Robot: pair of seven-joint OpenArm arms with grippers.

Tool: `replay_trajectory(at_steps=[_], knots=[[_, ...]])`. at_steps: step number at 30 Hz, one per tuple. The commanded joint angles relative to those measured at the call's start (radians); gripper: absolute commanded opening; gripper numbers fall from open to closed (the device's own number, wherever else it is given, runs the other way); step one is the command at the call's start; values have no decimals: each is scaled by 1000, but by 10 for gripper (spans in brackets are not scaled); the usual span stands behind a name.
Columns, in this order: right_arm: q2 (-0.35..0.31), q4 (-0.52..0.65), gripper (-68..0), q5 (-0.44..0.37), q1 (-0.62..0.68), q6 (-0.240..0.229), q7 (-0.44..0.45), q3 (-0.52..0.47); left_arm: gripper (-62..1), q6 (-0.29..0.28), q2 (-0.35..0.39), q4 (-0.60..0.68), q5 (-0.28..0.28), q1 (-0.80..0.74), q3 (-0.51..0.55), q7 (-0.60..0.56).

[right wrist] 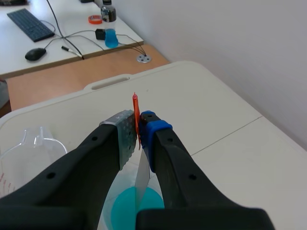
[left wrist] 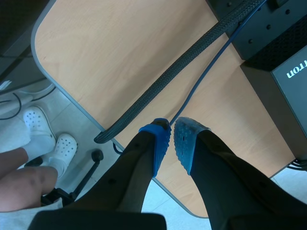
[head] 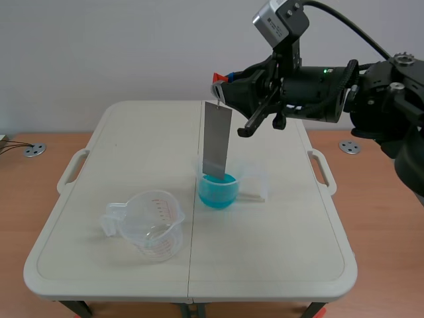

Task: Hold the metal plate by the orange handle, dip it into the blue solution, take it out and point at it, then put the plate back in the beaker on the left.
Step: 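Hold the plate still in the solution, then raise the plate and point at it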

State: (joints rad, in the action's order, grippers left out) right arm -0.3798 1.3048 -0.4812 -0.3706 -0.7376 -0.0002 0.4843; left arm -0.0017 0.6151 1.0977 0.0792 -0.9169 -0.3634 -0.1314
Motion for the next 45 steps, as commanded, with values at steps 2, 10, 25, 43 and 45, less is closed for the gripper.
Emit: replay_trajectory(at_steps=[2,10,25,43,45], knots=[[-15,53,-660,-44,-23,3,0,-16,-526,-2,-2,14,2,-8,3,-6],[-48,175,-660,-106,-23,3,-57,-39,-526,-2,5,14,2,37,27,-3],[-50,286,-660,-160,-23,4,-137,-120,-525,10,83,81,47,70,330,-62],[-49,300,-660,-186,-23,4,-143,-152,-526,-31,203,220,210,335,398,-63],[-49,300,-660,-186,-23,4,-144,-152,-526,-85,203,223,210,391,385,-59]])
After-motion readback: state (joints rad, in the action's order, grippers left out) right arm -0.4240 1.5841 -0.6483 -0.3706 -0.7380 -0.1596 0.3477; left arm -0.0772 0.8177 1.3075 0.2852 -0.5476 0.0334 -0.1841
